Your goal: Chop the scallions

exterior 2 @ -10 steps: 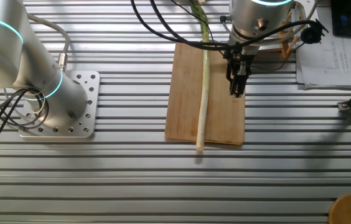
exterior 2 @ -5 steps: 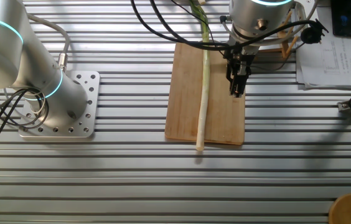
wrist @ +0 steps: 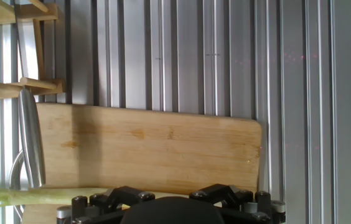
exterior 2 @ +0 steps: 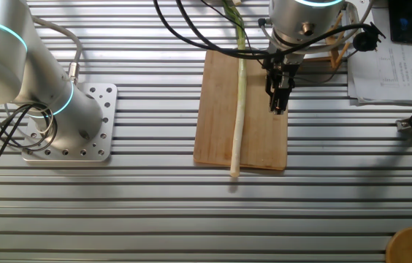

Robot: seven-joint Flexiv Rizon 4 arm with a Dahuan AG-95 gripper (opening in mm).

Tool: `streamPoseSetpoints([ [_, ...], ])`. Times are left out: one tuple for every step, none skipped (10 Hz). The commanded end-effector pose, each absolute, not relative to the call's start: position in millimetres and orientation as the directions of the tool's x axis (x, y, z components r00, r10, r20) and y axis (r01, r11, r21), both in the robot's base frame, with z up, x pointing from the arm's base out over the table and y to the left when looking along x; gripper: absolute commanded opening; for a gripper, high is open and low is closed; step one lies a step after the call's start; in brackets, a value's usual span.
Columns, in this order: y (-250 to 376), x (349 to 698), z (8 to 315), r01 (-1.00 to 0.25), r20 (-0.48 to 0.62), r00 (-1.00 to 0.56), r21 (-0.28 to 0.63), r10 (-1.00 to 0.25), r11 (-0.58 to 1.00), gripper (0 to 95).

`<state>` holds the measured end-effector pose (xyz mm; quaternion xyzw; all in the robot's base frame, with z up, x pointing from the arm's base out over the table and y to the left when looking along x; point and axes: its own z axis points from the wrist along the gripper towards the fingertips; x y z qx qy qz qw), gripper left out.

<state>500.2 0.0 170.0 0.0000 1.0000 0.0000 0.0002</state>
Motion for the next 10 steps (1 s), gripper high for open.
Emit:
streamPoseSetpoints([
  [0.0,500.0,170.0,-0.092,-0.081,-0.992,-0.029,-0.094,0.995,0.0],
  [0.0,500.0,169.9,-0.093,-0.081,-0.992,-0.031,-0.095,0.995,0.0],
  [0.0,500.0,169.9,-0.094,-0.081,-0.992,-0.032,-0.096,0.995,0.0],
  [0.0,500.0,169.9,-0.094,-0.081,-0.992,-0.032,-0.096,0.995,0.0],
  [0.1,500.1,169.9,-0.095,-0.08,-0.992,-0.032,-0.097,0.995,0.0],
  [0.0,500.1,169.9,-0.096,-0.08,-0.992,-0.032,-0.098,0.995,0.0],
  [0.1,500.3,169.7,-0.097,-0.079,-0.992,-0.034,-0.099,0.995,0.0],
  [0.1,500.3,169.6,-0.097,-0.078,-0.992,-0.034,-0.099,0.995,0.0],
  [0.1,500.3,169.6,-0.096,-0.078,-0.992,-0.035,-0.099,0.995,0.0],
  [0.1,500.3,169.6,-0.096,-0.078,-0.992,-0.035,-0.099,0.995,0.0],
])
